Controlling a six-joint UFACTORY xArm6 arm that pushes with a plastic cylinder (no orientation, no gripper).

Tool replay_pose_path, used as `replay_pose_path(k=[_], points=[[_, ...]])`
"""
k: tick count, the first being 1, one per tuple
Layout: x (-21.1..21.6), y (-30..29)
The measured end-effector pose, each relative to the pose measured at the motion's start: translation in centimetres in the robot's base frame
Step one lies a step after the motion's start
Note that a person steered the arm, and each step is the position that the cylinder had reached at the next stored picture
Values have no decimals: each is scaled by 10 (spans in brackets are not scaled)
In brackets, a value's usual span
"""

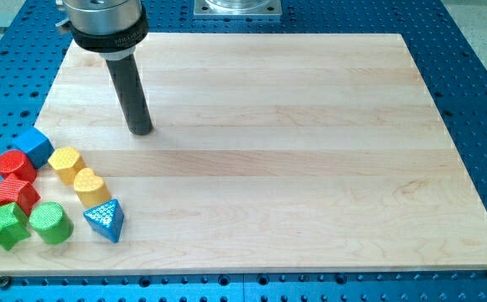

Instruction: Move the cube top left side of the hexagon

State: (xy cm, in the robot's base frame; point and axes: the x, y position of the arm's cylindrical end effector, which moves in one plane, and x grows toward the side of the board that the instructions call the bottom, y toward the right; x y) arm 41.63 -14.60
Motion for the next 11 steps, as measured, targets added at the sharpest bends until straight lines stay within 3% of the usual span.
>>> replay_pose_path(k=[2, 3, 4, 5, 7, 8, 9, 10, 11], points=[[-2, -10], [-26, -33], [-58, -109], [-28, -159], [14, -158], [75, -158], [80, -136], [48, -69], [-2, -57]])
